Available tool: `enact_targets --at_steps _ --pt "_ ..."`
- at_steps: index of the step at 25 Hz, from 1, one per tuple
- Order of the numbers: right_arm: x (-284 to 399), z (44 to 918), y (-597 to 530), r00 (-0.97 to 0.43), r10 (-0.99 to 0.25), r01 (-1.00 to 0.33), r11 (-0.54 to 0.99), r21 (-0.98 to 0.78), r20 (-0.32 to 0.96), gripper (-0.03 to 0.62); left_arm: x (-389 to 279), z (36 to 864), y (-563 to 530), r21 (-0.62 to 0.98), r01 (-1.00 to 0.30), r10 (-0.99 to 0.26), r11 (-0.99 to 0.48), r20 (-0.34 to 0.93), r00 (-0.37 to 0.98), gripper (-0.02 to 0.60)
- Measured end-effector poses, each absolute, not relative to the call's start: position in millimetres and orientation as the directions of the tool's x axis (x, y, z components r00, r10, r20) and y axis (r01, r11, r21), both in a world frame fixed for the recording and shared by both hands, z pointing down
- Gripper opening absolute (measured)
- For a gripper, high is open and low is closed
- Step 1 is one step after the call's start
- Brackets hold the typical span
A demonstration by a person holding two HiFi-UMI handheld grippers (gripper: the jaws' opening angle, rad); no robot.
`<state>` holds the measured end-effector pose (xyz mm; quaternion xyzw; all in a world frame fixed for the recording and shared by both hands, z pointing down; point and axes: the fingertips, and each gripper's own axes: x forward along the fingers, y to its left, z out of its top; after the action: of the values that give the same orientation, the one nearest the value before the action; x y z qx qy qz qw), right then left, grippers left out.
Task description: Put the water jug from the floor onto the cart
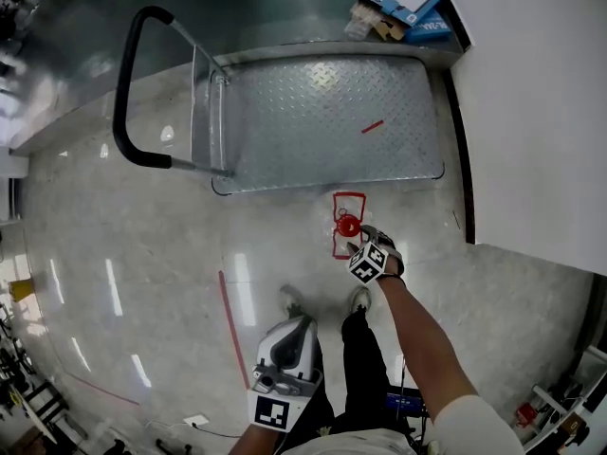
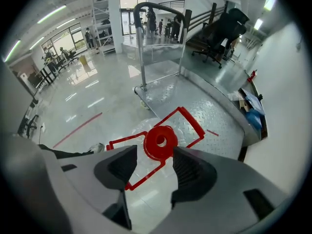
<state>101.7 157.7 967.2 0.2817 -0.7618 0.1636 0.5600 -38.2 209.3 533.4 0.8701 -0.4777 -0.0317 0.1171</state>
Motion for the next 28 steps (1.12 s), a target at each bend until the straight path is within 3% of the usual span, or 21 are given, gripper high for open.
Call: enact_targets --at_steps 28 --pt "92 1010 129 -0.151 -0.250 -0.742 0.668 0.057 0.957 0.285 -89 573 222 0.319 -0.847 -0.859 -0.426 0.150 0.489 0.003"
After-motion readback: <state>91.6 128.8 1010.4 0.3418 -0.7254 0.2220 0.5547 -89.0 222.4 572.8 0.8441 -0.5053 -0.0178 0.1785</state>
